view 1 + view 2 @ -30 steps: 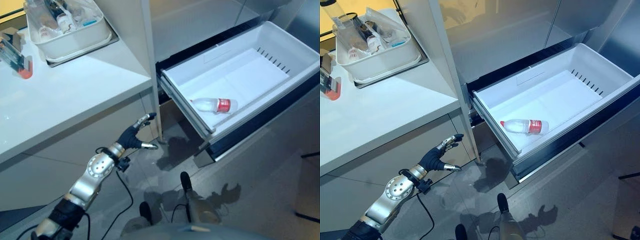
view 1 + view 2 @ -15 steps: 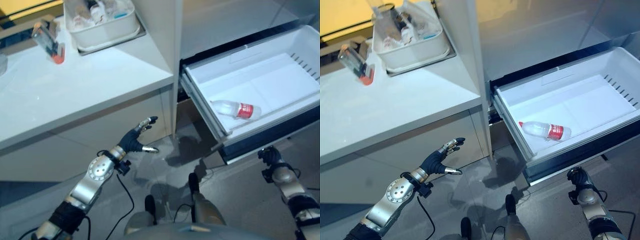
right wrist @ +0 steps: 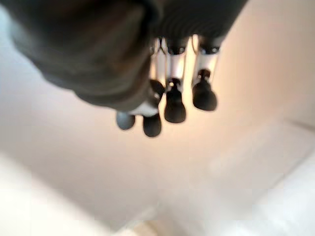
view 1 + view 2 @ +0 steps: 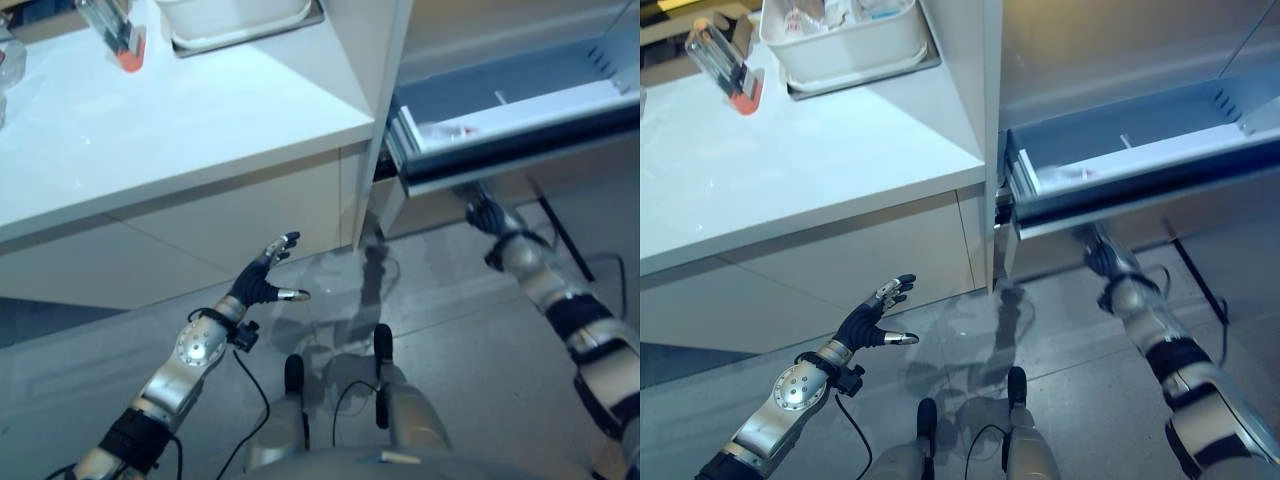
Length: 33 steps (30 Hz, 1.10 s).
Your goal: Take the drinks into the refrigerator
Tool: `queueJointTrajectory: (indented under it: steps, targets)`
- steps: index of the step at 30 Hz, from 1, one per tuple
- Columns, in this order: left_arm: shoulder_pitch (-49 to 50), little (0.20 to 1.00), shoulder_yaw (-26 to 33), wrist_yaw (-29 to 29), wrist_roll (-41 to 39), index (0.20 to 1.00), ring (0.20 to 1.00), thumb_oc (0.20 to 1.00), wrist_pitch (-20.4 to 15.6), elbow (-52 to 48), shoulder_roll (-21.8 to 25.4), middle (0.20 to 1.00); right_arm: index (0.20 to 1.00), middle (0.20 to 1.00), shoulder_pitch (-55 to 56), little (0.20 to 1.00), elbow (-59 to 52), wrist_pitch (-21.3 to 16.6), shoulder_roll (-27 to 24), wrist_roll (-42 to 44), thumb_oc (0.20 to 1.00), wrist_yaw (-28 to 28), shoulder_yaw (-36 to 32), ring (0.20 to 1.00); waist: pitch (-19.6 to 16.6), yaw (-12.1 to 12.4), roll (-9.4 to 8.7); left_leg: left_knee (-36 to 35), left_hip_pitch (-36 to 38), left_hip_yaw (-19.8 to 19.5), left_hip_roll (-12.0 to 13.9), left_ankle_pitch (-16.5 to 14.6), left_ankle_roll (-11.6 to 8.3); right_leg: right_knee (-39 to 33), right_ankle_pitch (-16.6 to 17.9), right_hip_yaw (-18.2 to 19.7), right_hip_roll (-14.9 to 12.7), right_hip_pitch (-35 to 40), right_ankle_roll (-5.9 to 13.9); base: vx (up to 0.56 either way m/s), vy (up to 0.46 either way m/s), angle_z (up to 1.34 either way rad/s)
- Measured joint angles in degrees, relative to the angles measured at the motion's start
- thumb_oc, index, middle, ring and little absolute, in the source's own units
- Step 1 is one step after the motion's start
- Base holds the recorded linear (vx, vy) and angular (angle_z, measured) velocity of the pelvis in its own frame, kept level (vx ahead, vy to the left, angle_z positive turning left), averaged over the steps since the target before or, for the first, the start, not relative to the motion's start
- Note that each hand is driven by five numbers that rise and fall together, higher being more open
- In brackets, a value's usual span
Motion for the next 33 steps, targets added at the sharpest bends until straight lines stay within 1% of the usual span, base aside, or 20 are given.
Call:
queueJointTrajectory:
  steps: [1,2,3,5,11,12,13,15,16,17,18,19,21,23,25,26,28,29,31,33]
  targets:
    - [-0.5,1.0,-0.1,0.4,0.0,1.0,1.0,1.0,0.0,0.0,-0.1,1.0,0.2,0.2,-4.4,0.2,0.4,-0.2,1.8,-1.3,0.2,-0.3,0.7,0.2,0.6,1.3,-0.01,0.0,-0.6,-0.1,0.0,0.2,-0.29,0.0,0.1,-0.1,0.0,-0.5,-0.15,-0.02,-0.008,0.04]
    - [-0.9,1.0,-0.2,0.6,0.0,1.0,1.0,1.0,0.0,0.0,-0.1,1.0,0.2,0.2,-6.6,0.2,0.7,-0.2,2.6,-1.8,0.2,-0.4,1.4,0.2,0.8,1.6,-0.08,0.1,-0.9,-0.2,0.0,0.2,-0.29,0.0,0.3,-0.1,0.0,-0.7,-0.37,-0.02,-0.01,0.12]
    - [-1.4,1.0,-0.5,0.9,0.0,1.0,1.0,1.0,-0.1,0.0,0.0,1.0,0.2,0.2,-9.0,0.2,3.5,1.4,2.4,-3.5,0.2,-0.4,2.0,0.2,1.2,2.6,-0.25,0.1,-1.1,-0.8,0.0,0.3,-0.33,0.0,0.6,-0.5,0.0,-0.7,-0.49,-0.04,-0.012,0.12]
    - [-1.5,1.0,-0.6,1.1,0.0,1.0,1.0,1.0,0.0,0.4,0.2,1.0,0.2,0.2,-9.0,0.2,4.1,0.8,2.4,-4.3,0.2,0.0,3.2,0.2,1.6,2.8,-0.99,0.2,-1.0,-0.9,0.0,0.3,-0.32,0.0,0.6,-0.8,-0.1,-0.5,-0.48,-0.05,-0.004,0.05]
    - [-2.8,1.0,-0.8,1.8,0.0,1.0,1.0,1.0,0.0,1.7,-2.2,1.0,0.2,0.2,-9.0,0.2,6.6,1.2,3.6,-4.8,0.2,-0.5,2.2,0.2,1.6,3.0,-1.03,0.5,-1.0,-1.1,0.0,0.3,-0.33,0.0,0.5,-1.1,-0.1,-0.3,-0.49,-0.01,0.003,0.0]
    - [-2.7,1.0,-0.8,2.0,-0.1,1.0,1.0,1.0,0.0,2.1,-2.7,1.0,0.57,0.57,-8.7,0.57,7.1,1.2,4.1,-4.7,0.57,-0.7,1.7,0.57,1.6,3.0,-1.03,0.5,-0.9,-1.1,0.0,0.3,-0.33,0.0,0.5,-1.1,-0.1,-0.2,-0.48,-0.03,0.017,0.04]
    - [-2.8,1.0,-0.8,2.1,-0.1,1.0,1.0,1.0,0.0,2.9,-3.7,1.0,1.0,1.0,-7.9,1.0,7.7,1.1,4.7,-4.3,1.0,-1.3,0.2,1.0,1.6,3.0,-1.03,0.5,-0.8,-1.1,0.0,0.3,-0.33,0.0,0.5,-1.3,-0.2,0.0,-0.48,-0.03,0.015,0.06]
    - [-2.7,1.0,-0.8,2.2,-1.4,1.0,1.0,1.0,0.0,3.5,-4.1,1.0,1.0,1.0,-6.1,1.0,7.6,1.0,4.9,-3.2,1.0,-1.5,-1.4,1.0,1.7,3.1,-1.05,0.6,-0.7,-1.3,-0.1,0.3,-0.33,0.0,0.4,-1.5,-0.3,0.3,-0.38,-0.02,0.002,0.08]
    - [-2.2,1.0,-0.5,2.2,-2.0,1.0,1.0,1.0,0.0,4.7,-5.0,1.0,1.0,1.0,-2.6,1.0,7.4,0.1,5.5,-1.0,1.0,-2.0,-5.2,1.0,1.7,3.2,-1.05,0.6,-0.2,-1.5,-0.1,0.3,-0.32,0.0,0.2,-1.5,-0.3,0.9,-0.32,-0.01,-0.007,0.07]
    - [-2.0,1.0,0.2,2.4,-3.3,1.0,1.0,1.0,0.0,5.9,-6.0,1.0,1.0,1.0,1.0,1.0,7.6,0.0,6.3,0.7,1.0,-2.3,-7.1,1.0,1.7,3.3,-1.12,0.5,0.3,-1.6,-0.1,0.3,-0.32,0.0,0.0,-1.6,-0.3,1.4,-0.12,-0.01,-0.009,0.09]
    - [-1.7,1.0,0.2,2.6,-3.8,1.0,1.0,1.0,0.1,6.3,-6.0,1.0,1.0,1.0,2.4,1.0,7.7,0.0,6.5,1.4,1.0,-2.1,-6.8,1.0,1.7,3.5,-1.15,0.5,0.3,-1.8,-0.1,0.3,-0.31,0.0,-0.1,-1.7,-0.4,1.5,-0.04,0.0,-0.014,0.06]
    - [-1.1,1.0,0.2,2.7,-3.8,1.0,1.0,1.0,0.2,6.9,-5.8,1.0,1.0,1.0,5.8,1.0,7.6,-0.3,7.2,2.8,1.0,-2.1,-7.3,1.0,1.9,3.0,-1.3,0.5,0.3,-1.9,-0.2,0.3,-0.3,0.0,-0.2,-1.8,-0.4,1.5,0.15,0.0,-0.023,0.08]
    - [0.6,1.0,0.7,2.8,-3.8,1.0,1.0,1.0,0.2,8.6,-6.8,1.0,1.0,1.0,15.7,1.0,7.9,-1.3,10.8,6.4,1.0,-2.4,-12.1,1.0,1.9,3.2,-1.38,0.5,0.9,-2.2,-0.1,0.3,-0.3,0.0,-0.5,-2.1,-0.4,2.2,0.17,0.02,-0.022,0.07]
    - [1.3,1.0,1.7,2.9,-3.8,1.0,1.0,1.0,0.8,11.2,-7.9,1.0,1.0,1.0,22.1,1.0,8.7,-1.1,13.7,8.8,1.0,-2.0,-12.5,1.0,1.9,3.1,-1.44,0.2,1.5,-2.4,-0.1,0.2,-0.23,0.0,-0.9,-2.2,-0.4,2.8,0.22,0.01,-0.01,0.03]
    - [1.2,1.0,3.9,3.3,-4.5,1.0,1.0,1.0,1.5,17.4,-10.7,1.0,1.0,1.0,27.7,1.0,12.7,-2.0,17.2,12.0,1.0,-2.0,-14.5,1.0,2.1,2.2,-1.59,0.1,2.2,-2.4,-0.1,0.2,-0.2,0.0,-0.9,-2.3,-0.5,3.3,0.25,0.05,-0.018,0.01]
    - [0.6,1.0,4.5,3.7,-4.8,1.0,1.0,1.0,2.1,21.7,-12.2,1.0,1.0,1.0,30.6,1.0,15.8,-2.5,19.1,15.0,1.0,-2.1,-16.3,1.0,2.1,1.1,-1.74,0.1,2.9,-2.4,-0.1,0.1,-0.14,0.0,-1.2,-2.3,-0.4,4.1,0.36,0.07,-0.006,0.02]
    - [-0.3,1.0,4.6,4.3,-4.2,1.0,1.0,1.0,2.6,27.3,-13.7,1.0,1.0,1.0,33.3,1.0,19.1,-2.6,20.9,17.6,1.0,-1.9,-17.0,1.0,2.1,0.7,-1.84,0.0,3.9,-2.4,0.0,-0.1,-0.02,0.0,-1.5,-2.3,-0.4,5.0,0.36,0.08,-0.006,-0.02]
    - [-0.8,1.0,5.2,4.3,-3.7,1.0,1.0,1.0,3.0,32.3,-14.9,1.0,1.0,1.0,34.9,1.0,21.5,-2.5,21.8,18.5,1.0,-1.3,-17.2,1.0,2.0,-0.1,-2.03,0.0,4.7,-2.2,0.0,-0.4,0.23,0.0,-1.6,-2.2,-0.4,5.7,0.4,0.11,-0.009,-0.08]
    - [-3.9,1.0,9.1,5.4,-3.7,1.0,1.0,1.0,4.0,45.3,-19.2,1.0,1.0,1.0,37.2,1.0,26.3,-2.5,23.0,19.7,1.0,-0.2,-17.6,1.0,1.7,-1.4,-2.3,0.0,6.4,-1.7,0.0,-0.9,0.39,0.0,-1.9,-2.0,-0.5,7.3,0.43,0.09,-0.007,-0.08]
    - [-4.8,1.0,9.0,6.0,-2.3,1.0,1.0,1.0,4.9,51.5,-20.0,1.0,1.0,1.0,38.4,1.0,28.8,-3.0,23.9,20.4,1.0,0.2,-17.9,1.0,0.9,-2.1,-2.83,0.0,6.8,-1.5,0.0,-0.9,0.39,0.0,-1.9,-1.8,-0.5,7.7,0.41,0.12,0.005,-0.05]
